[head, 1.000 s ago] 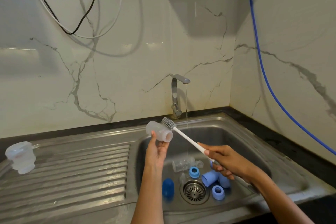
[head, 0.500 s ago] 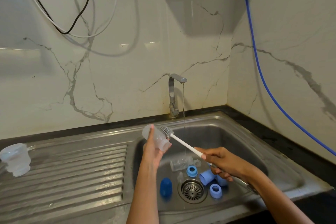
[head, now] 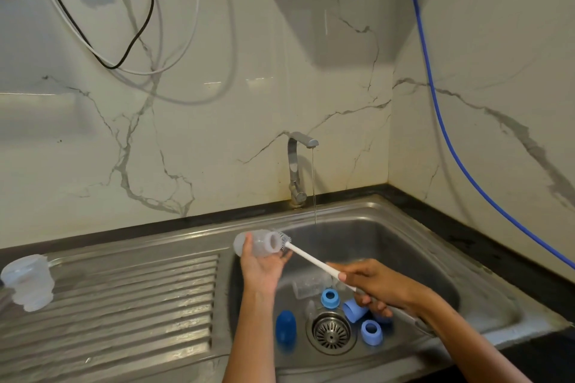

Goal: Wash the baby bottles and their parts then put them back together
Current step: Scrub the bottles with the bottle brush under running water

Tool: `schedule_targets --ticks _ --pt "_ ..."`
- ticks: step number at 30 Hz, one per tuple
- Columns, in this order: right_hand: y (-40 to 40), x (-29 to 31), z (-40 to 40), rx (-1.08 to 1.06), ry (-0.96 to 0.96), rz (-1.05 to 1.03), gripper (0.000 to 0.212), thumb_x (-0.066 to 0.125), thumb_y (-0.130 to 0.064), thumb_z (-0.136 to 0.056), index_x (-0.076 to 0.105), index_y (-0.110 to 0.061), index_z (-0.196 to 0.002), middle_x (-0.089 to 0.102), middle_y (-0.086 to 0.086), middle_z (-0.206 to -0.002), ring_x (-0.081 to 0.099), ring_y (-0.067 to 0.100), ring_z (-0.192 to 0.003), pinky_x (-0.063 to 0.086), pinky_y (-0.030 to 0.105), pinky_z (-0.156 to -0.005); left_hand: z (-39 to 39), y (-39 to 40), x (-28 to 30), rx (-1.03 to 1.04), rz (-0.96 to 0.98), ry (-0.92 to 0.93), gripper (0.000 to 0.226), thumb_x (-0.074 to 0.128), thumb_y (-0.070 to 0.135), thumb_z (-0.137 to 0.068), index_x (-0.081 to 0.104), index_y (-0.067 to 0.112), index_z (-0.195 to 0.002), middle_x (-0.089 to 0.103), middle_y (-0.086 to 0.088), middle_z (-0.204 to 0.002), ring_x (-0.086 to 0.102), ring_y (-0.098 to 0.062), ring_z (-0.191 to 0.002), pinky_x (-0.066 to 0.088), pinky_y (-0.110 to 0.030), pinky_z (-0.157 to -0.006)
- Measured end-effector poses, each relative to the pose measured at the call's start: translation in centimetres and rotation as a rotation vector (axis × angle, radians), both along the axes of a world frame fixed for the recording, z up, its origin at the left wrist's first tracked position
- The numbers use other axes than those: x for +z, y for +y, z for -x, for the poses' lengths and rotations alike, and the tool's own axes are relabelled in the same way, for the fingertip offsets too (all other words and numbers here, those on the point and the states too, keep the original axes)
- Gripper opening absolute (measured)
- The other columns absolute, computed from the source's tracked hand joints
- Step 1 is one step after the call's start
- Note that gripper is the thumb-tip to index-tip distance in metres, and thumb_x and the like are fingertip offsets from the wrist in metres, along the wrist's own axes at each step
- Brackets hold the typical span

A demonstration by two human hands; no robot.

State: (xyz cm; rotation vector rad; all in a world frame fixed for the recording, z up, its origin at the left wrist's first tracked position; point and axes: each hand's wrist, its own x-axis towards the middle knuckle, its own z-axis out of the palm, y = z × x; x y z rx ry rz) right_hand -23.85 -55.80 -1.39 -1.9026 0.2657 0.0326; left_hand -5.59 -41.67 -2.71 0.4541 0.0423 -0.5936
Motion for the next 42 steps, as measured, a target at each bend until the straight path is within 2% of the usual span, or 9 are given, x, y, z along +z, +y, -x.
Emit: schedule_targets --ticks 4,7,10,14,19,26,32,40,42 --pt "0.8 0.0 -1.1 -0.046 -0.06 0.113 0.027 0.042 -0.035 -0.102 0.054 -0.043 -0.124 0.044 -0.007 -0.055 0.035 0.004 -0.043 0.034 0.017 -0.04 1.3 -1.0 -0.3 -0.159 -0.204 -0.175 0.053 0.045 0.047 -0.094 0.04 0.012 -0.133 0.054 -0.022 -0.119 0.049 -0.04 -0.118 0.029 -0.063 -0.106" --pt "0.5 0.1 -0.6 -0.023 -0.07 0.107 0.027 0.044 -0.035 -0.101 0.054 -0.044 -0.125 0.044 -0.008 -0.054 0.036 0.003 -0.042 0.034 0.017 -0.039 0.7 -0.5 0.0 -0.042 -0.233 -0.195 0.048 0.051 0.038 -0.094 0.04 0.013 -0.134 0.056 -0.018 -0.119 0.055 -0.033 -0.108 0.036 -0.059 -0.101" --pt "0.2 -0.1 0.0 0.013 -0.081 0.13 0.028 0.045 -0.036 -0.101 0.057 -0.041 -0.125 0.046 -0.01 -0.053 0.036 0.004 -0.042 0.036 0.017 -0.039 0.2 -0.1 0.6 0.106 -0.228 -0.153 0.05 0.056 0.029 -0.093 0.04 0.011 -0.137 0.055 -0.014 -0.119 0.055 -0.026 -0.102 0.045 -0.041 -0.087" --pt "0.0 -0.4 0.1 -0.028 -0.113 0.133 0.029 0.045 -0.036 -0.1 0.052 -0.055 -0.121 0.046 -0.008 -0.053 0.036 0.005 -0.041 0.035 0.018 -0.039 -0.1 0.5 0.8 0.266 -0.256 -0.105 0.051 0.064 0.015 -0.088 0.047 0.008 -0.135 0.056 -0.014 -0.128 0.053 -0.026 -0.115 0.048 -0.03 -0.086" --pt "0.0 -0.6 0.2 -0.047 -0.133 0.132 0.032 0.045 -0.035 -0.1 0.047 -0.056 -0.124 0.047 -0.008 -0.053 0.036 0.003 -0.041 0.036 0.016 -0.04 0.0 0.4 0.1 0.383 -0.34 -0.105 0.061 0.075 0.0 -0.074 0.051 0.002 -0.131 0.06 -0.016 -0.125 0.058 -0.026 -0.114 0.049 -0.032 -0.091" --pt "1.4 -0.2 -1.1 -0.137 -0.218 0.297 0.037 0.044 -0.025 -0.102 0.042 -0.047 -0.132 0.045 -0.002 -0.058 0.037 0.007 -0.046 0.036 0.024 -0.046 1.3 -1.4 -0.4 0.359 -0.617 -0.388 0.064 0.087 0.005 -0.059 0.059 0.012 -0.116 0.066 -0.003 -0.105 0.062 -0.02 -0.101 0.054 -0.031 -0.083" --pt "2.0 0.0 0.5 -0.052 -0.173 0.23 0.034 0.048 -0.033 -0.1 0.047 -0.059 -0.121 0.047 -0.007 -0.055 0.038 0.003 -0.042 0.036 0.019 -0.04 0.3 0.3 -0.3 0.508 -0.377 0.012 0.071 0.082 0.002 -0.064 0.051 0.002 -0.128 0.061 -0.012 -0.116 0.06 -0.023 -0.106 0.053 -0.032 -0.085" --pt "2.9 0.1 -1.2 -0.094 -0.26 0.386 0.02 0.049 -0.026 -0.1 0.055 -0.046 -0.103 0.044 0.0 -0.062 0.042 0.008 -0.053 0.04 0.023 -0.053 1.1 -0.1 0.5 0.51 -0.365 -0.006 0.066 0.082 0.001 -0.065 0.053 0.0 -0.124 0.062 -0.015 -0.115 0.062 -0.025 -0.105 0.053 -0.031 -0.082" --pt "3.0 -0.1 -1.4 -0.096 -0.266 0.392 0.025 0.047 -0.027 -0.101 0.052 -0.046 -0.117 0.042 0.003 -0.064 0.041 0.014 -0.057 0.039 0.026 -0.054 1.1 -0.2 0.4 0.511 -0.386 -0.03 0.066 0.082 0.0 -0.065 0.053 -0.001 -0.124 0.062 -0.017 -0.117 0.062 -0.028 -0.108 0.053 -0.032 -0.083"
